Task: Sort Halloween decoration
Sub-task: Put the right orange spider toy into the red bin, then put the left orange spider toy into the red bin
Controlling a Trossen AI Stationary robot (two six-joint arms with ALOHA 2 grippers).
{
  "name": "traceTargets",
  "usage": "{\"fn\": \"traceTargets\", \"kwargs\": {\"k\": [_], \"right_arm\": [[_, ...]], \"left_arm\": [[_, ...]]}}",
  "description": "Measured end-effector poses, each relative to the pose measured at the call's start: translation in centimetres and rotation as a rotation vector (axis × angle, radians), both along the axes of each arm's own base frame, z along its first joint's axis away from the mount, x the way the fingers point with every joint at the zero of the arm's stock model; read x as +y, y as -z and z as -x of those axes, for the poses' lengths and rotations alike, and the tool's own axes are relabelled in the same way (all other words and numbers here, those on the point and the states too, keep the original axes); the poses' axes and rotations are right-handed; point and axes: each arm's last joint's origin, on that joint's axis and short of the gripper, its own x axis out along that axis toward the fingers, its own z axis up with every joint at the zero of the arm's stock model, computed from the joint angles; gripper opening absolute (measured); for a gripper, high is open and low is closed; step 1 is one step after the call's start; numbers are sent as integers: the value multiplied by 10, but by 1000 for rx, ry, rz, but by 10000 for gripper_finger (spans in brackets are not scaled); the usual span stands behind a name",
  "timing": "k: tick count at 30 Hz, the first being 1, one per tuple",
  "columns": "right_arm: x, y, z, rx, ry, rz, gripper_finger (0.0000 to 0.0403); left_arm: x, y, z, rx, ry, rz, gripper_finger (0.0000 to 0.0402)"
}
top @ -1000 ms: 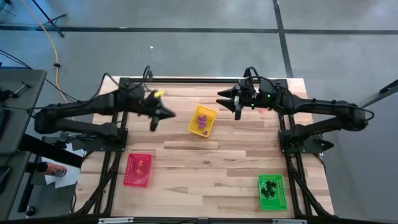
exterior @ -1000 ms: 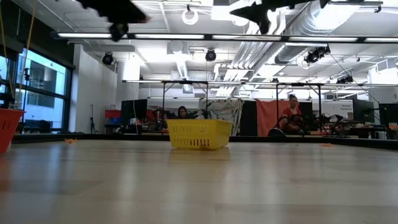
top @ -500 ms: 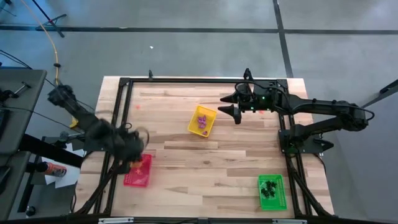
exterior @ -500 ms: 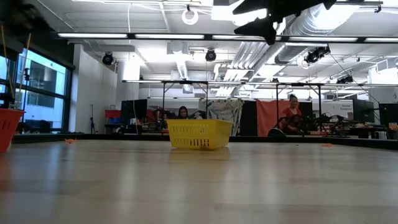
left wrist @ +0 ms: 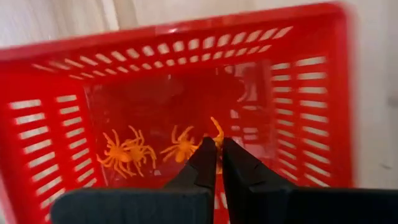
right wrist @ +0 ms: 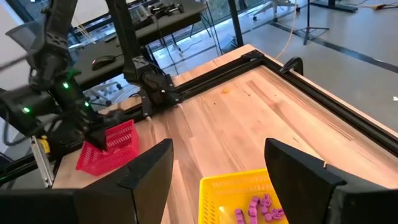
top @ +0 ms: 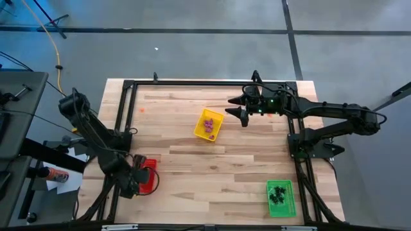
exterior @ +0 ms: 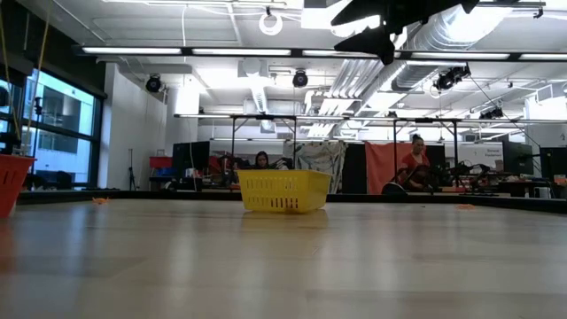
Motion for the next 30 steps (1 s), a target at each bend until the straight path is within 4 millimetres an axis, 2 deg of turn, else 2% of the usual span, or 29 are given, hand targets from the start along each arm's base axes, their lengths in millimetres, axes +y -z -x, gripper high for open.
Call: {"fn": "traceTargets", "kwargs": {"k": [7, 17, 24, 30], "right_arm": [[0, 0, 0, 3, 0, -1, 248], [0, 0, 0, 3, 0, -1, 248], [0, 0, 0, 3, 0, -1, 248], [0, 0, 0, 3, 0, 0, 248]], "left_arm": [[5, 19, 0, 17, 11, -49, 0], [4, 20, 0, 17, 26, -53, 23], [0, 9, -4, 17, 76, -62, 72], [-5, -9, -11, 60, 67, -9, 129]]}}
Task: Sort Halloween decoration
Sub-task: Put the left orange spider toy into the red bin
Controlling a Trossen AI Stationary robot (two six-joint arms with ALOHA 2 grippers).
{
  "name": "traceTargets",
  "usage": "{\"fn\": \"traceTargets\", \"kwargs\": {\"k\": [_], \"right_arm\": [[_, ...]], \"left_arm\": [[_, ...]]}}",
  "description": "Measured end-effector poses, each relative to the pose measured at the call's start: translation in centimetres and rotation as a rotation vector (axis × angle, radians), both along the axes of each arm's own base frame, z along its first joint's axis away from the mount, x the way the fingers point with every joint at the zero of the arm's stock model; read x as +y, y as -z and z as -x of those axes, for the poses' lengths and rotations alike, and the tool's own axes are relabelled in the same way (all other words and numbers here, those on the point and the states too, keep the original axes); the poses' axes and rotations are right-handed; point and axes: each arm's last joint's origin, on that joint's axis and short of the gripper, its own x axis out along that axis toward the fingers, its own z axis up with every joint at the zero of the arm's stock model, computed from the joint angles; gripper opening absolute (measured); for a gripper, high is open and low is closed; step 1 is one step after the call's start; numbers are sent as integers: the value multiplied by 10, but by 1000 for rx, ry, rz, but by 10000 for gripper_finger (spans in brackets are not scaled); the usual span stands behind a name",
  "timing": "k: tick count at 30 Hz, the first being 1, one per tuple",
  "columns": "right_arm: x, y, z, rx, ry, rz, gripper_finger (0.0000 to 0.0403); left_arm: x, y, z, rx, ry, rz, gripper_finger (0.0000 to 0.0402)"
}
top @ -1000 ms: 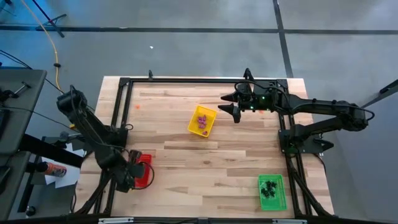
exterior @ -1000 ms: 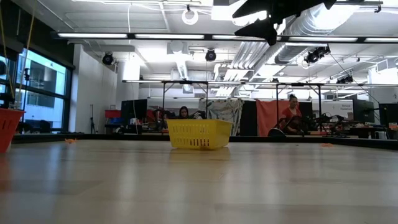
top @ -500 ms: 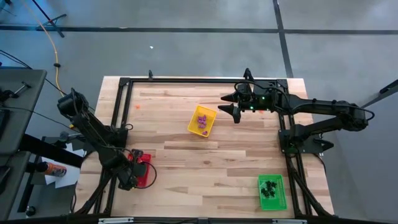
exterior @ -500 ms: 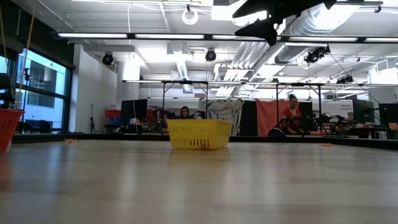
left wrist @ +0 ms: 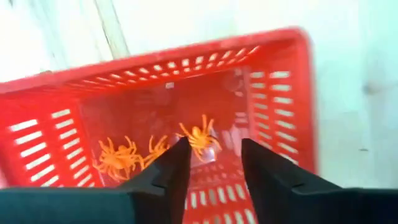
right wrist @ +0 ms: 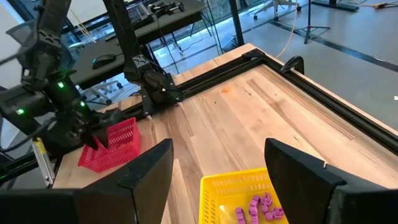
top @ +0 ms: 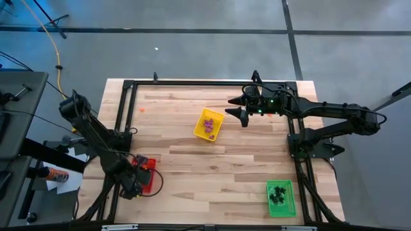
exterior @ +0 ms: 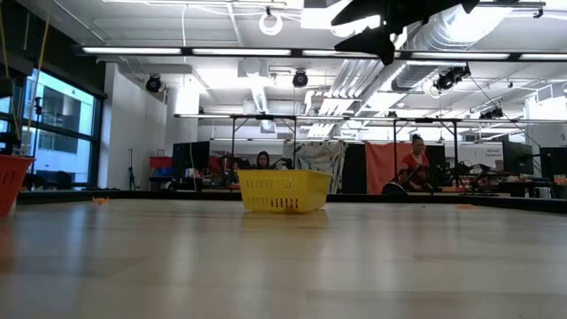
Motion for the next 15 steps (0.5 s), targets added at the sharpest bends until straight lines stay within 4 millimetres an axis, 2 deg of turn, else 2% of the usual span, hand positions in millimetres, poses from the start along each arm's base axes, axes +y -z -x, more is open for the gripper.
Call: {"fn": "traceTargets", "kwargs": {"k": [4, 8, 11, 15], "right_arm": [[0, 0, 0, 0, -4, -1, 248], [1, 0, 0, -1, -29, -1, 248], [1, 0, 0, -2, -46, -6, 248], [2, -1, 0, -4, -76, 9, 248]], "left_arm": [[4, -27, -7, -2, -23, 31, 164], [20, -70, -19, -96, -34, 59, 191], [43, -102, -33, -263, -87, 38, 204], [88, -138, -52, -486, -233, -93, 209]]}}
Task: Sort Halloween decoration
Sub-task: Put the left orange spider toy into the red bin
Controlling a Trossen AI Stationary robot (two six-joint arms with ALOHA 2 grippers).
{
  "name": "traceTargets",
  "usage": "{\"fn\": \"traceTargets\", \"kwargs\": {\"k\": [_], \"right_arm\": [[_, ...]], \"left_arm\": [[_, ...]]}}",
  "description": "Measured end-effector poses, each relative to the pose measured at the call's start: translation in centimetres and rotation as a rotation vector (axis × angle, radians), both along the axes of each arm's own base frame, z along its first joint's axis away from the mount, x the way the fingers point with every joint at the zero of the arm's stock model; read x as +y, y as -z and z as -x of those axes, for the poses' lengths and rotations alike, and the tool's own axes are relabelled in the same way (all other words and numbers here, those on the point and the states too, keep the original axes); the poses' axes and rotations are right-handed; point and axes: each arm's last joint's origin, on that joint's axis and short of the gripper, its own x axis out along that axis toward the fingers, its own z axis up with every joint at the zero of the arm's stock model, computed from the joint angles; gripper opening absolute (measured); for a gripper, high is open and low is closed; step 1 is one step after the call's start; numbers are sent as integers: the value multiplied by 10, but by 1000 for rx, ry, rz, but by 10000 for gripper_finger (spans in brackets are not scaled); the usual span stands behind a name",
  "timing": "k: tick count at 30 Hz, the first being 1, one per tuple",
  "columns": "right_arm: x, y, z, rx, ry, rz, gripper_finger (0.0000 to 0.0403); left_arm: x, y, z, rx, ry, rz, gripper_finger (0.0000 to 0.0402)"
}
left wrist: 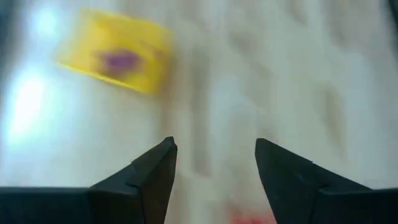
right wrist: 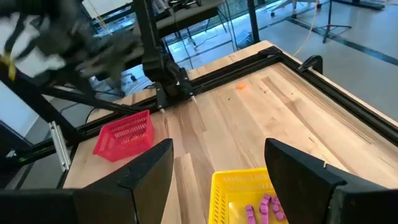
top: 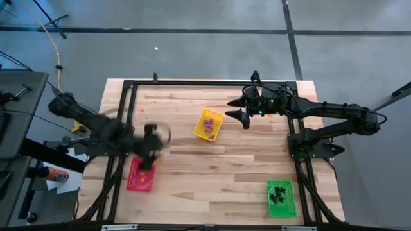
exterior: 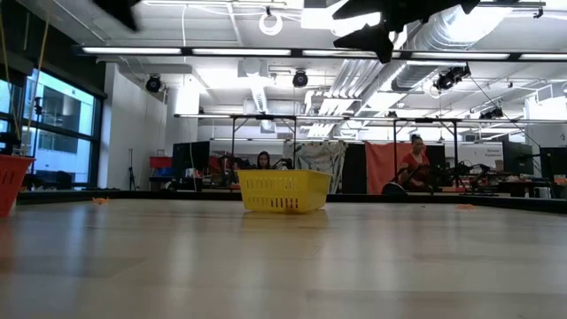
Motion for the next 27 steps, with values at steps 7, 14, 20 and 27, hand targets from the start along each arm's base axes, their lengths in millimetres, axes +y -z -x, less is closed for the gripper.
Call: {"fn": "traceTargets", "kwargs": {"k": [7, 14, 20, 27], "right_arm": [[-1, -14, -3, -128, -30, 167, 248], [-1, -31, -3, -297, -29, 285, 248], [-1, -31, -3, -296, -27, 261, 248], [-1, -31, -3, -292, -28, 266, 248]], "left_arm": [[80, -38, -27, -462, -264, -40, 209], [114, -30, -48, -865, -243, 56, 209], [115, -15, -56, -906, -228, 68, 209], [115, -15, -57, -912, -219, 68, 209]]}}
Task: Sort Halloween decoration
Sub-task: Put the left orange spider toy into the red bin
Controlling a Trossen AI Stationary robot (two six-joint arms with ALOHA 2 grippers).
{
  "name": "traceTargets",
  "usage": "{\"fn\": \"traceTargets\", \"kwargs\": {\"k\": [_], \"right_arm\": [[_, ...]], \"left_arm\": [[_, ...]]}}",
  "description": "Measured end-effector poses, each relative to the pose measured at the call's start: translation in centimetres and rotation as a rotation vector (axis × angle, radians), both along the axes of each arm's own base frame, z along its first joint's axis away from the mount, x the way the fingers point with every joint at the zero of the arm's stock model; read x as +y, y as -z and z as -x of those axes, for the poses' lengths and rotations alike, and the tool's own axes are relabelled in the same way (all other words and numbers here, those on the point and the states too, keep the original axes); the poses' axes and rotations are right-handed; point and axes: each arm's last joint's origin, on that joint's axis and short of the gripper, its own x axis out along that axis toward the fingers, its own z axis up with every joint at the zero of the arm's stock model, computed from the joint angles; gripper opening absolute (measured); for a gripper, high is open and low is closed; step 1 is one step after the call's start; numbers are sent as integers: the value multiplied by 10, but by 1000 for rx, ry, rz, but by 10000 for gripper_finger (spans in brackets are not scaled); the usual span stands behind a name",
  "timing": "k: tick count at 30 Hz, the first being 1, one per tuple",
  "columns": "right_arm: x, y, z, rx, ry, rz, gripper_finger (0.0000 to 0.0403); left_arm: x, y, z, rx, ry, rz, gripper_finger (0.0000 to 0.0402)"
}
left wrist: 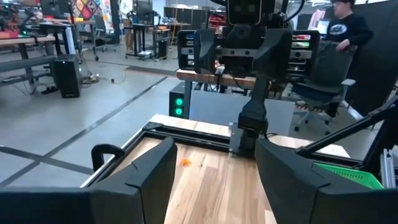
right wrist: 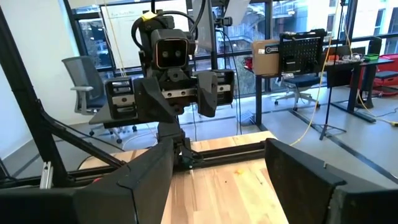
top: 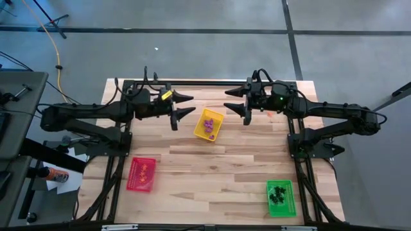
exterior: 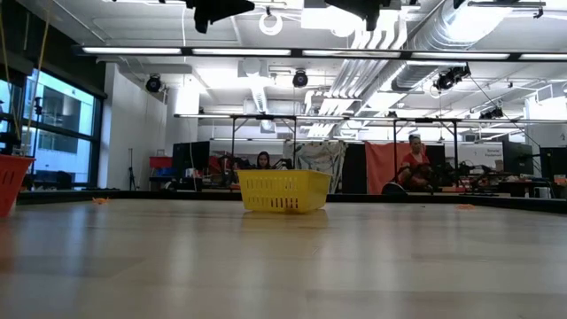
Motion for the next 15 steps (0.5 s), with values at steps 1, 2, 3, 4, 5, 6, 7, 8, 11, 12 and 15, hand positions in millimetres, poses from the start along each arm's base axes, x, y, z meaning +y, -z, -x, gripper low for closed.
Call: {"fn": "traceTargets", "kwargs": {"k": [1, 2, 3, 4, 5, 6, 7, 8, 11, 12, 15], "right_arm": [[0, 0, 0, 0, 0, 0, 248], [0, 0, 0, 1, 0, 0, 248], [0, 0, 0, 1, 0, 0, 248], [0, 0, 0, 2, 0, -1, 248], [0, 0, 0, 3, 0, -1, 248], [0, 0, 0, 3, 0, -1, 248], [0, 0, 0, 3, 0, -1, 248], [0, 0, 0, 3, 0, -1, 248], [-1, 0, 0, 3, 20, -1, 248], [-1, 0, 0, 3, 22, -1, 248], [-2, 0, 0, 3, 31, -1, 248]], "left_arm": [[0, 0, 0, 0, 0, 0, 209], [0, 0, 0, 0, 0, 0, 209], [0, 0, 0, 0, 0, 0, 209], [0, 0, 0, 0, 0, 0, 209], [0, 0, 0, 1, -2, 1, 209], [0, 0, 0, -1, -16, 6, 209], [2, 0, 0, 0, -49, 23, 209], [5, -2, 1, 15, -100, 49, 209], [25, -13, 9, 145, -274, 92, 209], [35, -18, 12, 208, -333, 100, 209], [70, -21, 22, 448, -492, 194, 209]]}}
